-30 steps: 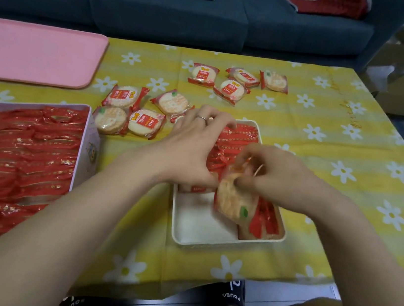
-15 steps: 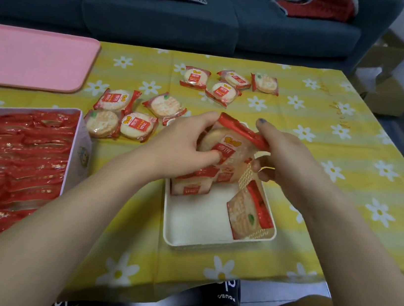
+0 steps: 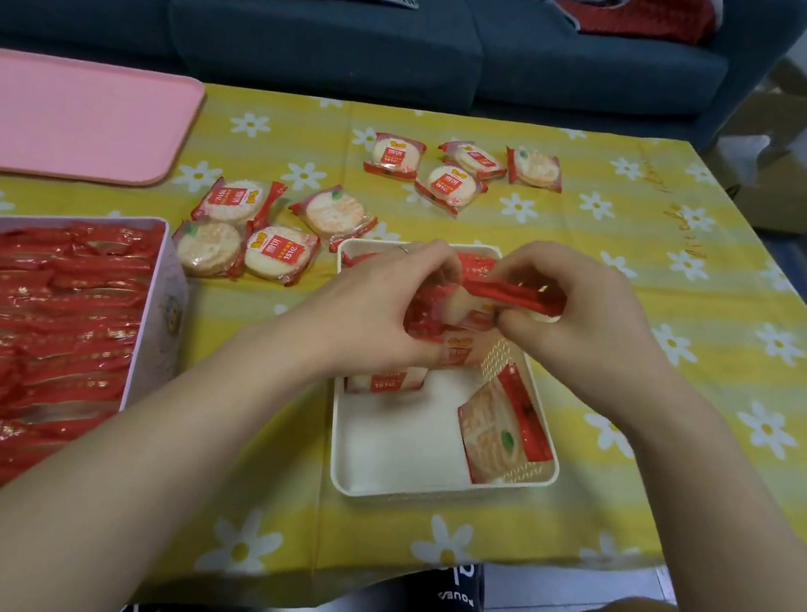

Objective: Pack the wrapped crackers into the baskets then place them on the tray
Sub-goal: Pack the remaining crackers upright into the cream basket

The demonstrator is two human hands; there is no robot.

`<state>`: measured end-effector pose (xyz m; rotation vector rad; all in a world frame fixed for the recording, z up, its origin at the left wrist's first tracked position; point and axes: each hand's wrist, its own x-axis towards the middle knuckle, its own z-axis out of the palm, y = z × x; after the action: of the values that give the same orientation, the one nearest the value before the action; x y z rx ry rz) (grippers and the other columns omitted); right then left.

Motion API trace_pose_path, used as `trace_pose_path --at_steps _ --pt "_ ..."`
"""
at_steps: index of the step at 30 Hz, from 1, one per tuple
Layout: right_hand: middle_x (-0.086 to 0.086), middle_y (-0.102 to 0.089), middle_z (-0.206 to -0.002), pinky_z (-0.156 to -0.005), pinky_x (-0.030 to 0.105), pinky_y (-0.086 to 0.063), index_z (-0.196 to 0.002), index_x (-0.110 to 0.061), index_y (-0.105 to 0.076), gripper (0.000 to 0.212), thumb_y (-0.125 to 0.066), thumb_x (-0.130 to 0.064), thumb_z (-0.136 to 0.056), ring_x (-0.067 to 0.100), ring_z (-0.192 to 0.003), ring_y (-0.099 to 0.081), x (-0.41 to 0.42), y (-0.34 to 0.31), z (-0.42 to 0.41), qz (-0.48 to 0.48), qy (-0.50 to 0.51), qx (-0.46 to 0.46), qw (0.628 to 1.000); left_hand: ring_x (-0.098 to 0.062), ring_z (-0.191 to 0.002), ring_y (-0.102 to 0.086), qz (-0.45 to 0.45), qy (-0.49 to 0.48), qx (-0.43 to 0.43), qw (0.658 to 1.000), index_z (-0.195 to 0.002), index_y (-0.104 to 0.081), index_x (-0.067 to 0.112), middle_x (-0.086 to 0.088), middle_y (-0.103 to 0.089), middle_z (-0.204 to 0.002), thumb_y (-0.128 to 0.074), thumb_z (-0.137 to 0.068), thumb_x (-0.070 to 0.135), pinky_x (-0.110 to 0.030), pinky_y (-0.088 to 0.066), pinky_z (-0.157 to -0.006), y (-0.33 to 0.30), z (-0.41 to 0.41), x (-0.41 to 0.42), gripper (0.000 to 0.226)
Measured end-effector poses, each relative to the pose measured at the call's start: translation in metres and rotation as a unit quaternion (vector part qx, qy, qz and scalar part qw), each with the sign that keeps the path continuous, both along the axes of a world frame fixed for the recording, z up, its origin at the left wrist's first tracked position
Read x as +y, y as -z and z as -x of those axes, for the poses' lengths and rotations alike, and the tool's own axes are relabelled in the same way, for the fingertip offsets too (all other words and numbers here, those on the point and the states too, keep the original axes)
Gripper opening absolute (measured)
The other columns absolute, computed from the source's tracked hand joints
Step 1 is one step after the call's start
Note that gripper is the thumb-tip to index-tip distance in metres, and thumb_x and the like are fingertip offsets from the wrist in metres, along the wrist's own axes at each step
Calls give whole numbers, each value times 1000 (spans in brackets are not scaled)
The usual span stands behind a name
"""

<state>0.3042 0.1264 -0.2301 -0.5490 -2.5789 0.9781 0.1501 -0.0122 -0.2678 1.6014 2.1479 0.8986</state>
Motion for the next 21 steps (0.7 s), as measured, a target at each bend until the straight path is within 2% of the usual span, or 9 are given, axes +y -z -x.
trace_pose_path --at_steps 1,3,5,7,9,12,18,21 --pt "-8 -68 -87 -74 31 -50 -91 -25 -69 31 -69 -1 -72 12 -84 -63 3 1 -3 -2 1 -14 1000 -20 -115 -51 23 -3 59 998 -132 -49 26 5 -55 -124 -80 -70 44 -39 -44 -98 5 1 0 72" --pt "-8 -69 -85 -74 31 -50 -88 -25 -68 30 -68 0 -71 10 -83 -63 5 4 -5 -14 -9 -55 998 -23 -137 -28 84 -8 157 984 -150 -31 31 1 -34 -149 -80 -68 52 -39 -24 -115 13 2 -2 98" --pt "-9 -68 -85 -75 35 -50 -85 -24 -67 28 -66 -1 -69 11 -83 -62 4 11 -2 -47 -28 -94 994 -26 -147 -10 139 -16 214 967 -156 -16 34 -5 -15 -160 -78 -69 60 -44 -8 -122 21 2 -3 110" --pt "-8 -65 -86 -74 39 -49 -85 -21 -64 25 -65 -3 -68 15 -82 -59 2 19 4 -95 -49 -115 988 -29 -150 -2 163 -20 250 954 -158 -8 35 -9 -7 -163 -74 -71 64 -46 -2 -124 27 2 -3 113" --pt "-3 -61 -85 -71 42 -48 -84 -18 -58 21 -64 -5 -68 21 -82 -56 0 27 11 -150 -64 -117 980 -30 -151 -3 167 -24 271 948 -158 -5 36 -10 -7 -164 -73 -72 65 -47 -3 -124 29 2 -2 113" --pt "2 -55 -86 -68 42 -45 -83 -21 -48 27 -65 -7 -69 28 -87 -53 0 39 16 -219 -70 -113 967 -31 -151 -7 170 -27 303 937 -159 -4 35 -12 -10 -164 -68 -78 63 -46 -6 -123 29 0 0 107" --pt "6 -55 -87 -67 40 -43 -91 -15 -56 25 -68 -12 -69 32 -83 -52 0 51 16 -279 -55 -118 951 -35 -150 -15 179 -39 347 920 -158 -4 33 -15 -14 -163 -62 -79 67 -52 -15 -122 32 -6 2 104" --pt "6 -55 -92 -69 40 -38 -97 -14 -54 32 -68 -18 -68 31 -85 -50 -5 49 14 -331 -29 -128 934 -33 -150 -15 179 -39 355 917 -158 -1 34 -14 -13 -164 -64 -80 65 -51 -15 -122 35 -3 2 105"
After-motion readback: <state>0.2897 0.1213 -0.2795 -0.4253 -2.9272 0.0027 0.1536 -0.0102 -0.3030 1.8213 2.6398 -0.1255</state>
